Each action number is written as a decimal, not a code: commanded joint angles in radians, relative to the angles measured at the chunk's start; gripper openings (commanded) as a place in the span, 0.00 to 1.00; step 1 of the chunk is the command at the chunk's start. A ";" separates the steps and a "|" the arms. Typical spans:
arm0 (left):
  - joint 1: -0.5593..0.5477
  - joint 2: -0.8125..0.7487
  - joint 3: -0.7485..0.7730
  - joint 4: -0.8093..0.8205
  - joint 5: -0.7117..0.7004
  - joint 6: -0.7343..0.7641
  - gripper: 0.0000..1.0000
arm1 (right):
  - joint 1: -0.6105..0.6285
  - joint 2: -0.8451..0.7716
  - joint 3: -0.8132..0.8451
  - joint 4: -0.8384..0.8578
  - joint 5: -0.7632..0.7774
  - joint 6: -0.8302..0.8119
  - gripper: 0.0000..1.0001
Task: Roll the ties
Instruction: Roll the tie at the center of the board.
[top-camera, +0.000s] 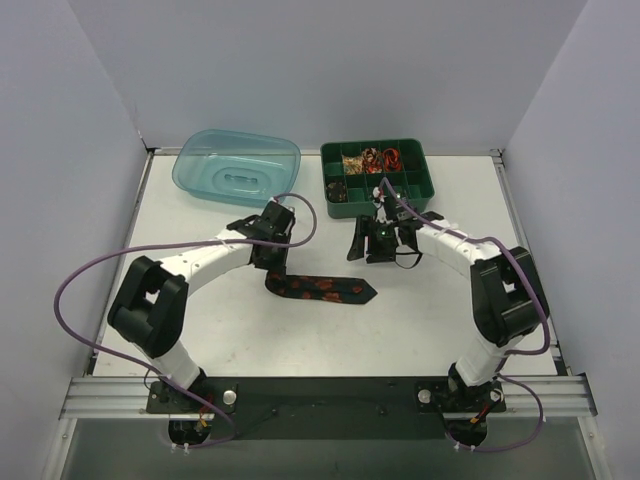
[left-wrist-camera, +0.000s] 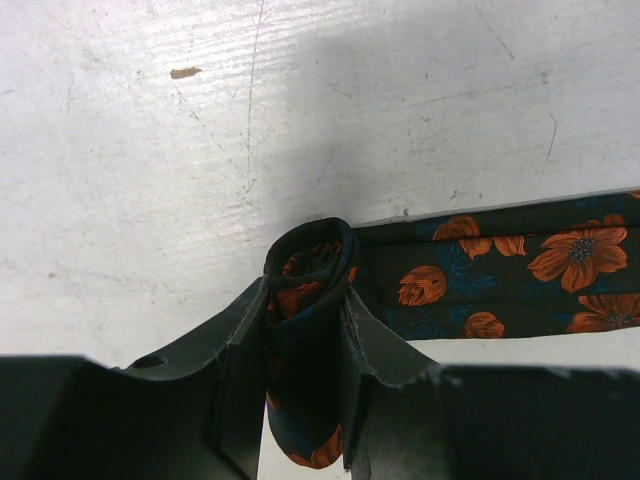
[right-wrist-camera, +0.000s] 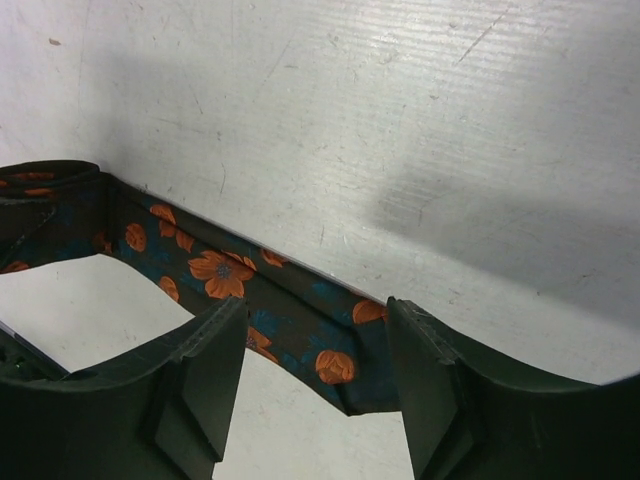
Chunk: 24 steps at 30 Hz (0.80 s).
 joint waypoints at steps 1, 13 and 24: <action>-0.037 0.004 0.052 -0.067 -0.118 0.009 0.00 | 0.014 -0.073 -0.025 0.001 -0.026 -0.004 0.59; -0.192 0.025 0.090 -0.134 -0.377 -0.006 0.00 | 0.046 -0.041 -0.057 -0.016 0.035 0.006 0.61; -0.390 0.249 0.196 -0.244 -0.520 -0.092 0.00 | -0.009 -0.061 -0.071 -0.025 0.046 0.022 0.70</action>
